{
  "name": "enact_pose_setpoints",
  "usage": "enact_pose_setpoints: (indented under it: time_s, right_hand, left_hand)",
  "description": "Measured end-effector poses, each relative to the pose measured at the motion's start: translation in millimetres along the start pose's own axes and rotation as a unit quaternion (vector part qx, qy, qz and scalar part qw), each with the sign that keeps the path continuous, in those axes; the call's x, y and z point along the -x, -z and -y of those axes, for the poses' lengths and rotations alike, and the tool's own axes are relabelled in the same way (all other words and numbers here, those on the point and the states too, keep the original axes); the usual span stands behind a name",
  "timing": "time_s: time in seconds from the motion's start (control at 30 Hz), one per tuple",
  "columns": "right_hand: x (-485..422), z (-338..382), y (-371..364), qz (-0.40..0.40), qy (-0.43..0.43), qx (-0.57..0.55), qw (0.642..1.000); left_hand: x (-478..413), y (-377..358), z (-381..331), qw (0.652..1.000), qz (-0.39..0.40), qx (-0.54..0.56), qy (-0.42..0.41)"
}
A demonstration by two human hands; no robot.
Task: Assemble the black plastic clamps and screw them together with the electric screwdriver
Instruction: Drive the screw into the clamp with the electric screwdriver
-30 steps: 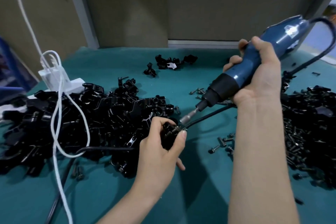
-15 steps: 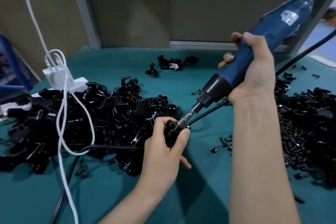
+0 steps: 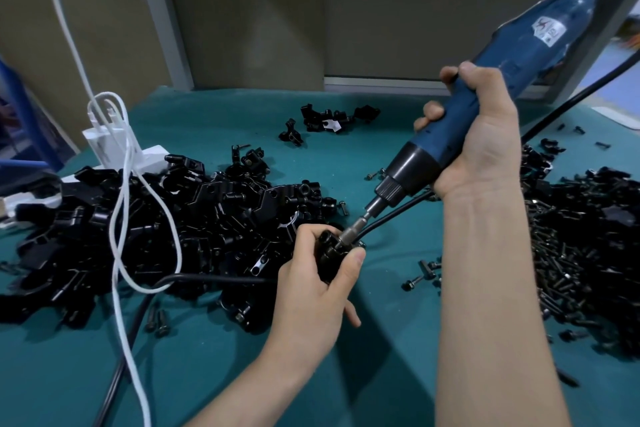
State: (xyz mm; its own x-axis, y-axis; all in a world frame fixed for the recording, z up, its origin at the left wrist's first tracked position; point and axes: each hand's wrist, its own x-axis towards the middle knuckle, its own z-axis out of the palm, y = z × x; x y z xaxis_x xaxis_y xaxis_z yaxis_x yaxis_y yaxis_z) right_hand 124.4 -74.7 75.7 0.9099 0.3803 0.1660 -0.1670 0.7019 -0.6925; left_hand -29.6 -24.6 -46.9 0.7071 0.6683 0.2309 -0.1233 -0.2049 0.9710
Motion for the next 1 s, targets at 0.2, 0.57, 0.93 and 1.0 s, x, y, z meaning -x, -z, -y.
enact_pose_setpoints:
  time_s: [0.2, 0.57, 0.93, 1.0]
  right_hand:
    - [0, 0, 1, 0.006, -0.002, 0.005, 1.000]
    - [1, -2, -3, 0.027, -0.006, 0.002, 1.000]
    - [1, -12, -9, 0.038, -0.013, 0.038, 0.998]
    - [1, -13, -8, 0.047, -0.014, 0.032, 0.998]
  left_hand:
    - [1, 0, 0, 1.000, -0.005, -0.012, -0.003]
    - [1, -1, -1, 1.000, -0.013, -0.018, -0.005]
    - [-1, 1, 1, 0.999, -0.025, -0.012, 0.025]
    - [0, 1, 1, 0.999, -0.023, -0.004, 0.030]
